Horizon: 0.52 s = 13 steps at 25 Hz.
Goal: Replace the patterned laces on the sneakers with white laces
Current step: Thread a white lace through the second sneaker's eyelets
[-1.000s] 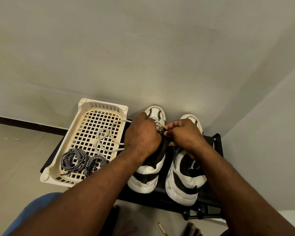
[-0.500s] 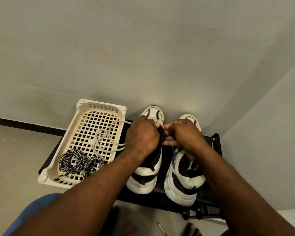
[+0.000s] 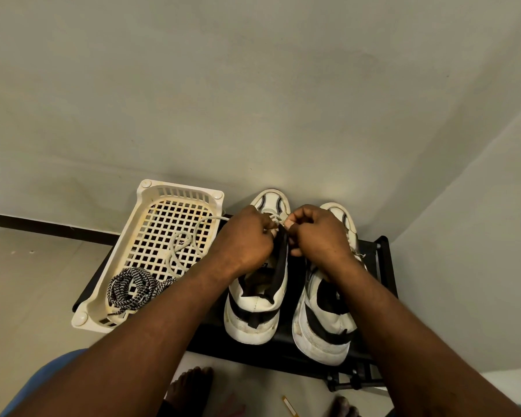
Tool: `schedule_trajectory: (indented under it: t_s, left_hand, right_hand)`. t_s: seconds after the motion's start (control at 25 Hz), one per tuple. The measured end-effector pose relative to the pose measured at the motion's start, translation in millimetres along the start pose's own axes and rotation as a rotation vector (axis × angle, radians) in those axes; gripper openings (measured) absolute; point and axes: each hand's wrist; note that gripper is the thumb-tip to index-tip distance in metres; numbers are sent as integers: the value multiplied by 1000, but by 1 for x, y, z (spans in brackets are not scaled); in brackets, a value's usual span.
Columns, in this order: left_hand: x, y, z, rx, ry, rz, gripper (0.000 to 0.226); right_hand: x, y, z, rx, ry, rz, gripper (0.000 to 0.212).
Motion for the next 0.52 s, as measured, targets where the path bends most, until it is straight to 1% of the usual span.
schedule_trajectory:
  t_s: [0.08,0.12,0.2,0.24,0.28,0.32,0.4,0.44,0.48,0.52]
  left_hand:
    - [-1,-1,2,4,-16,-147,30]
    - [-1,-2,2,7,-19,-212,35]
    - [-1,-3,2,20,-6,-253,40]
    - [-1,-3,2,43,1,-251,40]
    - [-1,-2,3,85,5,-252,38]
    - [-1,-1,4,144,13,-259,34]
    - [-2,2,6,223,63,-283,32]
    - [-3,4,7,221,107,-310,34]
    - [-5,5,7,197,146,-343,37]
    - [-6,6,8,175,170,-369,40]
  right_hand:
    - [0,-3,-1,25,11,-137,23]
    - [-4,-3,-1,30,45,-276,22]
    - [-14,3,0,32,153,-647,23]
    - [-17,10,2,33,207,-778,23]
    - [-19,17,3,54,251,-786,23]
    - [-19,23,4,92,275,-635,22]
    - [-12,27,5,141,236,-24,21]
    - [-8,24,5,92,207,259,22]
    - [-5,19,3,-6,169,484,22]
    - [-3,14,1,-112,127,652,22]
Point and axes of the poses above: each hand's wrist, its own z-axis away from the middle knuckle, its own y-axis out of the back of the hand, x = y × z, and after that the axes turned 13 degrees about -x, right-handed
